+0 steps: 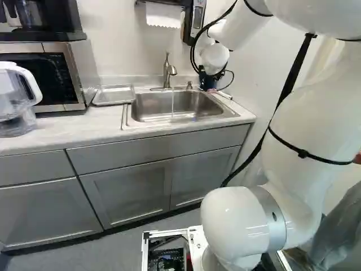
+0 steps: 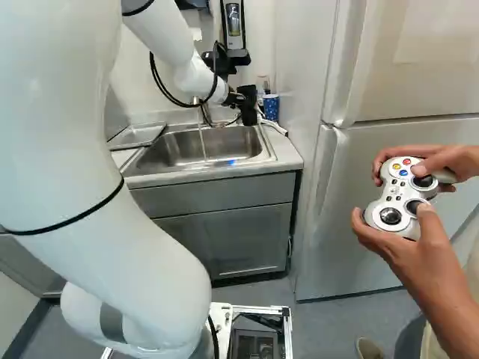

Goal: Rinse the cup and place it in the tray

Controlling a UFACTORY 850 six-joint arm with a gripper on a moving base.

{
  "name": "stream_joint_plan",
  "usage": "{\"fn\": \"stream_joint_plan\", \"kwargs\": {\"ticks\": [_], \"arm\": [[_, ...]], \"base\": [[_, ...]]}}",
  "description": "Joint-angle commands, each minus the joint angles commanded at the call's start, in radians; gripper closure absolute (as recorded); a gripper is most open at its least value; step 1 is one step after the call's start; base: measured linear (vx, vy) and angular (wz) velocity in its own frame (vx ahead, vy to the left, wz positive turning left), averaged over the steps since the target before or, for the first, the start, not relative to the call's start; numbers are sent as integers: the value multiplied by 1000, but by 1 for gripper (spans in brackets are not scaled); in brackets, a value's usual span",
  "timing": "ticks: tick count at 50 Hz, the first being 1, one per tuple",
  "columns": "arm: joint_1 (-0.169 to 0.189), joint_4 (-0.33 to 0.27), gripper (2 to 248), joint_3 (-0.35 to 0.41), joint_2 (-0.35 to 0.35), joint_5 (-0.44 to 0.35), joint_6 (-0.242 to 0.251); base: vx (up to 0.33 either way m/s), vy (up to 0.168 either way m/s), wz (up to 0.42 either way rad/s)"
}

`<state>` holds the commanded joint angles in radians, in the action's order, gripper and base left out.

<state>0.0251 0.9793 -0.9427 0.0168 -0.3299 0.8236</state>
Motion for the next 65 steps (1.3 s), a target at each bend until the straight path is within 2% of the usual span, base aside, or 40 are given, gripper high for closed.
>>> {"fn": "stream_joint_plan", "kwargs": {"ticks": [21, 65], "arm": [[-31, 0, 139, 66, -18, 28, 0], [-56, 0, 139, 93, -8, 269, 0]], "base": [[0, 0, 0], [0, 0, 0]]}}
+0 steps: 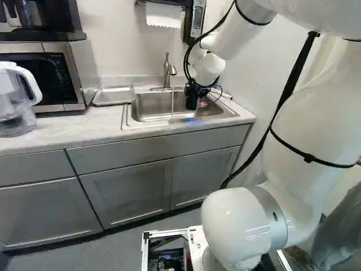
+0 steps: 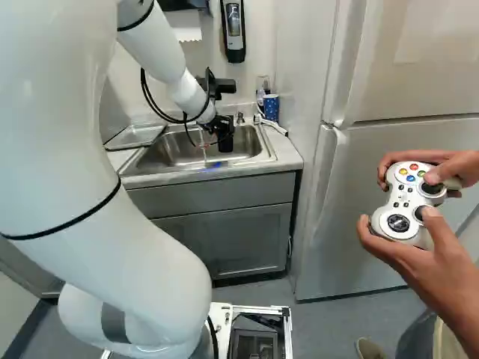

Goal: Rinse the cup and place it in the tray

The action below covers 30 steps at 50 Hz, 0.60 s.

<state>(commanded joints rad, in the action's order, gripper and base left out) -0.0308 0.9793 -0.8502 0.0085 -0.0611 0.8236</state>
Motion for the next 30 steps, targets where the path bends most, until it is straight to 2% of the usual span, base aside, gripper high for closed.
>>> {"fn": "stream_joint_plan", "kwargs": {"ticks": [12, 30], "arm": [[0, 0, 139, 0, 0, 53, 0], [-7, -10, 139, 0, 0, 59, 0]], "base": [[0, 0, 0], [0, 0, 0]]}}
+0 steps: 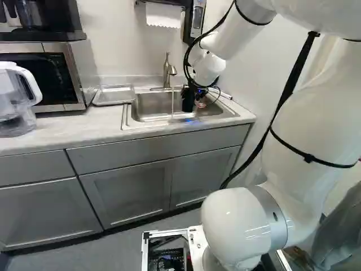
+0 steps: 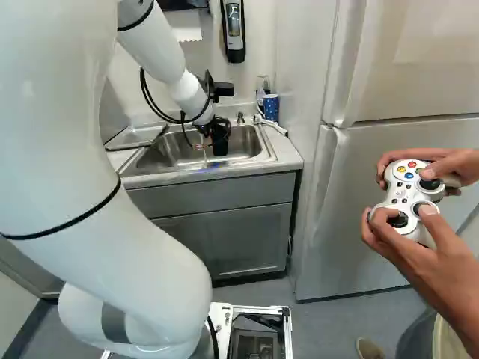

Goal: Rinse the cup and place it in the tray

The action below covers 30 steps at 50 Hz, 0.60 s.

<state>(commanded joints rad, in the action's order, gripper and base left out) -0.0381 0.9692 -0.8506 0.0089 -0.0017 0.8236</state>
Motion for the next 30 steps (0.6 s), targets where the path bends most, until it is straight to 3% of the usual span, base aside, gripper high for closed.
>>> {"fn": "stream_joint_plan", "kwargs": {"ticks": [30], "arm": [[-49, -59, 139, -1, 1, 0, 0]], "base": [[0, 0, 0]]}}
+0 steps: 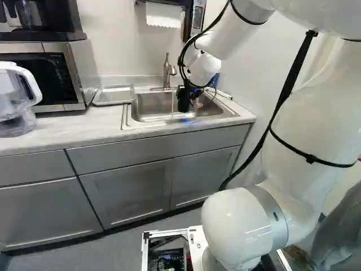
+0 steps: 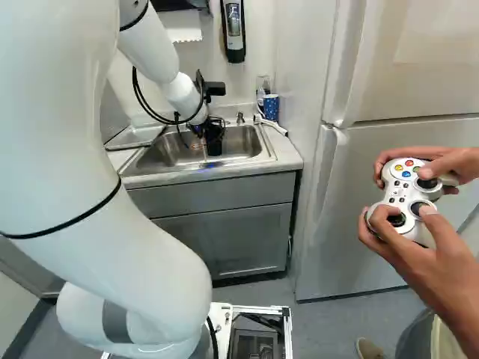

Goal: Rinse the cup and place it in the tray

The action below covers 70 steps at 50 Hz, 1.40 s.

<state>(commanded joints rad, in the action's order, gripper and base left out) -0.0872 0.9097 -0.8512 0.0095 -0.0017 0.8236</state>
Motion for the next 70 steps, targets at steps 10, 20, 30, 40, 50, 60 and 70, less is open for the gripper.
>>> {"fn": "stream_joint_plan", "kwargs": {"ticks": [10, 20, 30, 40, 50, 60, 70], "arm": [[-24, -34, 139, 7, -7, 0, 0], [-38, -72, 139, 4, -4, 0, 0], [-49, -123, 139, 2, -2, 0, 0], [-63, -188, 139, -1, 1, 0, 0], [-76, -261, 139, -5, 4, 7, -24], [-76, -335, 139, -5, 4, 21, -117], [-76, -409, 139, -5, 4, 39, -221]], "base": [[0, 0, 0], [0, 0, 0], [0, 0, 0], [0, 0, 0], [0, 0, 0], [0, 0, 0], [0, 0, 0]]}}
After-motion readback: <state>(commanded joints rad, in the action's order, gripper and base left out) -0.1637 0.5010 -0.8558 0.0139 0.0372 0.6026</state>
